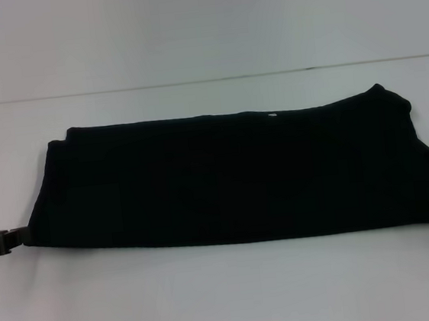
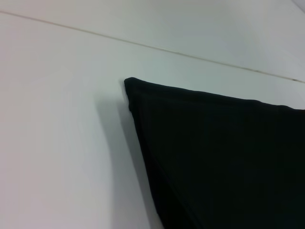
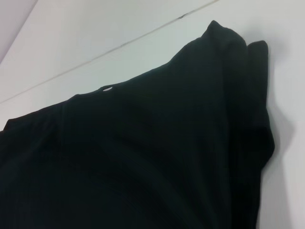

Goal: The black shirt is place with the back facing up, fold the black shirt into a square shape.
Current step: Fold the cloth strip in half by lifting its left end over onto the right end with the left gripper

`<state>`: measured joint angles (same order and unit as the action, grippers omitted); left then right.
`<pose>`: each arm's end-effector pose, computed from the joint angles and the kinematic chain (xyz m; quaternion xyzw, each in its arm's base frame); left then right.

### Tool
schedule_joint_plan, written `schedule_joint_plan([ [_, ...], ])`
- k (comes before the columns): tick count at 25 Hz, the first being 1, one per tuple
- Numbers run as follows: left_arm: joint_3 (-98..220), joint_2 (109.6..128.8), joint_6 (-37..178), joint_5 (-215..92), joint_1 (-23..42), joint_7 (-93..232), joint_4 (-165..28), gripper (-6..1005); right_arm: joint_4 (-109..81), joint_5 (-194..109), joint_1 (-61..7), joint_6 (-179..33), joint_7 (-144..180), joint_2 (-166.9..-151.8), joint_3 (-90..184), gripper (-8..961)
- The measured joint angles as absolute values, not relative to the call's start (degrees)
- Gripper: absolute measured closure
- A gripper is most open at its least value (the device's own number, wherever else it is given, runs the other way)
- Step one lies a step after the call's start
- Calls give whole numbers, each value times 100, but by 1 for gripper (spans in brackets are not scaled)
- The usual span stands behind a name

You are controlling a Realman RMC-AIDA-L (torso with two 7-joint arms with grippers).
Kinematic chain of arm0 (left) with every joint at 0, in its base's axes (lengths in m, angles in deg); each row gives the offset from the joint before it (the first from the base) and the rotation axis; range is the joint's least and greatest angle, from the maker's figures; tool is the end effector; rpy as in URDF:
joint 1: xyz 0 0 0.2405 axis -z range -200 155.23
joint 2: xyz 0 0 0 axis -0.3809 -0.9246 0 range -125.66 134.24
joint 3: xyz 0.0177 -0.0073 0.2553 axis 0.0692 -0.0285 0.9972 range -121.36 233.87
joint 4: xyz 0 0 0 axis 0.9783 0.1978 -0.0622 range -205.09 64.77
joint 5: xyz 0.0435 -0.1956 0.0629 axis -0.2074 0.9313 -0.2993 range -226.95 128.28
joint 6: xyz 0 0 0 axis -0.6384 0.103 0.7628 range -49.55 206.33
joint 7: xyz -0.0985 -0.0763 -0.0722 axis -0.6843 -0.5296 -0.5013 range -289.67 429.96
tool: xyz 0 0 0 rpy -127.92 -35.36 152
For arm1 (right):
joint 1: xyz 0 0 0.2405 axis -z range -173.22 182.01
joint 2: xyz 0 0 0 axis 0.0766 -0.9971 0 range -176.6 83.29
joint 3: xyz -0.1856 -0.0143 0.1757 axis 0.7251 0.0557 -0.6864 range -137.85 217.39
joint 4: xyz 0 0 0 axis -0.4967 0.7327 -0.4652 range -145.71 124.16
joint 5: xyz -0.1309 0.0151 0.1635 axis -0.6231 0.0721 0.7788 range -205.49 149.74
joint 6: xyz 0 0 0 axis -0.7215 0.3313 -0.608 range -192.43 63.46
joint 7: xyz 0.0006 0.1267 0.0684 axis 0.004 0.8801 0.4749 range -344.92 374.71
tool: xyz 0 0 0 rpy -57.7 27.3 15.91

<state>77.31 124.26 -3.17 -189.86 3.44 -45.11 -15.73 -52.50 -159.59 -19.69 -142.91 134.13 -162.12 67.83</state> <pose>-0.3555 0.3154 0.0729 -0.7855 -0.5372 -0.1236 0.2814 0.3658 0.3111 0.0531 -0.7544 0.5935 0.1616 0.2291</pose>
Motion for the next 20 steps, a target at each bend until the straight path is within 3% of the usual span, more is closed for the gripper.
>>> schedule_joint_plan([
  [6, 7506, 12373, -566, -18978, 355, -4563, -1604, 904, -5283, -15954, -1968, -14561, 13368, -16170, 6459, 793],
  [11, 7413, 12324, -615, -18988, 386, -4684, -1618, 899, -5316, -15930, -2006, -14842, 13302, -15996, 6035, 772],
  [13, 7370, 12301, -621, -18982, 420, -4753, -1616, 810, -5315, -15827, -2022, -14875, 13285, -15887, 5850, 763],
  [16, 7266, 12241, -684, -18973, 499, -4903, -1617, 677, -5303, -15377, -2040, -15014, 13109, -15725, 5699, 676],
  [20, 7229, 12122, -1294, -19024, 666, -5253, -1656, 540, -5260, -14740, -2166, -15342, 12674, -15719, 5755, 559],
])
